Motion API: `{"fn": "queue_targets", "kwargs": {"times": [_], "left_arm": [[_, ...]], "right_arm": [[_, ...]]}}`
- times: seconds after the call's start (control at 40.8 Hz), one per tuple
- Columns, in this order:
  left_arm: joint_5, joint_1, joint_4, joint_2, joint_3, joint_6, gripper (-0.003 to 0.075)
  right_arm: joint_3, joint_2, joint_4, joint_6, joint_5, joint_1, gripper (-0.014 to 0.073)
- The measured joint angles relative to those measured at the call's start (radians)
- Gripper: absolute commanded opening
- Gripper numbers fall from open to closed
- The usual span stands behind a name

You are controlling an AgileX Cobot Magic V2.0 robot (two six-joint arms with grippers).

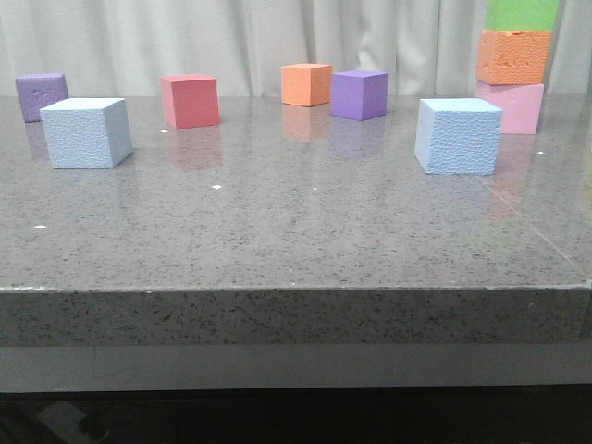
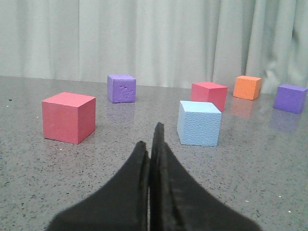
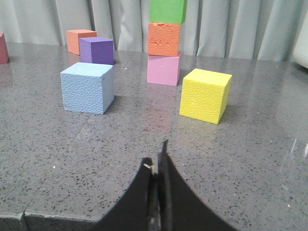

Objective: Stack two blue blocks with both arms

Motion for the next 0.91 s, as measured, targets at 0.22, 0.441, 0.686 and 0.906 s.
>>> {"fn": "queue_targets", "kwargs": {"times": [0.22, 0.441, 0.686, 0.906], "left_arm": [[0.000, 0.000, 0.000, 0.000, 0.000, 0.000, -0.0020], [0.000, 0.000, 0.000, 0.000, 0.000, 0.000, -0.0020], [-0.002, 0.000, 0.000, 0.000, 0.000, 0.000, -0.0020], [-0.036, 0.000, 0.000, 0.000, 0.000, 0.000, -0.0020]], "right_arm": [[0.000, 0.000, 0.000, 0.000, 0.000, 0.000, -0.0119], [0.000, 0.000, 0.000, 0.000, 0.000, 0.000, -0.0119], [0.000, 0.000, 0.000, 0.000, 0.000, 0.000, -0.0119], [0.000, 0.000, 0.000, 0.000, -0.011, 0.000, -0.0119]]}}
